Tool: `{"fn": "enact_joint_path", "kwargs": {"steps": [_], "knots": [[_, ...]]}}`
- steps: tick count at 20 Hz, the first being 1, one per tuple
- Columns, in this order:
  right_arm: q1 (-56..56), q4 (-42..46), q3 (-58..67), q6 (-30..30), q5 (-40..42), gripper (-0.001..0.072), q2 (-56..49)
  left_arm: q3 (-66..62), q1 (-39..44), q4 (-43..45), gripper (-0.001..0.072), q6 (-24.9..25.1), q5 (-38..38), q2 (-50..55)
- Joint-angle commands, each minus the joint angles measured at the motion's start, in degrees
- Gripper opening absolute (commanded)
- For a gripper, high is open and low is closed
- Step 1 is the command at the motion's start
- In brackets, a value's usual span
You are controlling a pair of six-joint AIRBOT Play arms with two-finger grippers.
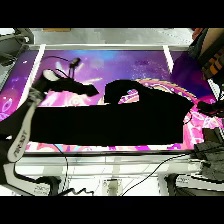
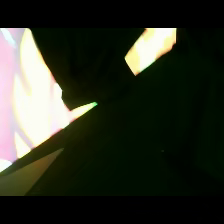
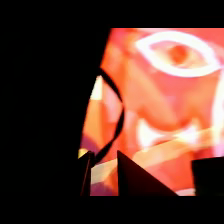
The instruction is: Fold the clothes and pants, and hang the long-sleeved shirts on hangers.
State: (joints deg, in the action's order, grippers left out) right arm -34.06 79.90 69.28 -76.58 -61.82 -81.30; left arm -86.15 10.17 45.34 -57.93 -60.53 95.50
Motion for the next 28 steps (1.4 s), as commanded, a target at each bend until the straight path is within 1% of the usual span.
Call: {"fn": "enact_joint_path", "kwargs": {"steps": [1, 3, 6, 7, 10, 12, 14, 15, 17, 18, 19, 22, 24, 26, 28], "knots": [[-0.11, -8.17, 0.0, 2.78, -1.64, 0.0184, 0.0, 0.0, 4.81, 0.0, 0.0712, 0.0, 8.11, 6.38], [-0.11, -8.55, 0.0, 2.78, -1.66, 0.0184, 0.0, 0.0, 7.04, 0.0, 0.071, -0.61, 14.08, 8.63], [-0.11, -8.9, 0.0, 2.78, -1.66, 0.0184, 0.0, 0.0, 9.57, 0.02, 0.0703, -0.87, 18.91, 11.34], [-0.11, -9.29, 0.0, 2.78, -1.66, 0.0184, 0.0, 0.0, 10.21, 0.04, 0.0693, -1.55, 20.83, 12.22], [-0.11, -10.29, 0.0, 2.78, -1.73, 0.0184, 0.0, -0.02, 11.06, 0.04, 0.0691, -5.97, 27.71, 14.21], [-0.11, -11.06, 0.0, 2.78, -1.77, 0.0183, 0.0, -0.02, 11.26, 2.16, 0.0652, -7.61, 28.87, 15.28], [-0.11, -11.28, 0.0, 2.78, -1.77, 0.0183, 0.0, -0.02, 11.52, 3.04, 0.0627, -7.91, 29.11, 16.17], [-0.11, -11.3, 0.0, 2.75, -1.84, 0.0184, 0.0, -0.11, 11.65, 3.04, 0.0536, -7.91, 29.42, 16.33], [-0.11, -11.63, 0.0, 2.75, -2.12, 0.0184, 0.0, -0.26, 11.91, 3.04, 0.0309, -7.91, 30.18, 16.33], [-0.11, -12.09, 0.0, 2.75, -2.45, 0.0183, 0.0, -0.26, 12.0, 3.02, 0.0168, -7.91, 30.4, 16.33], [-0.11, -12.59, 0.0, 2.75, -2.93, 0.0183, 0.0, -0.26, 12.2, 3.04, 0.0007, -7.85, 30.4, 16.33], [-0.11, -12.7, 0.0, 2.75, -5.05, 0.0183, 0.0, -0.31, 12.22, 3.04, 0.0009, -7.91, 30.08, 14.91], [-0.11, -12.61, 0.0, 2.75, -6.6, 0.0182, 0.0, -0.31, 11.61, 3.17, 0.0008, -7.65, 30.1, 11.45], [-0.11, -12.61, 0.0, 2.75, -8.04, 0.0179, 0.02, -0.33, 10.45, 6.8, 0.0007, -7.69, 30.18, 6.08], [-0.11, -12.61, 0.0, 2.78, -10.27, 0.0109, 0.11, -0.33, 9.09, 13.49, 0.0008, -7.67, 30.32, -0.28]]}}
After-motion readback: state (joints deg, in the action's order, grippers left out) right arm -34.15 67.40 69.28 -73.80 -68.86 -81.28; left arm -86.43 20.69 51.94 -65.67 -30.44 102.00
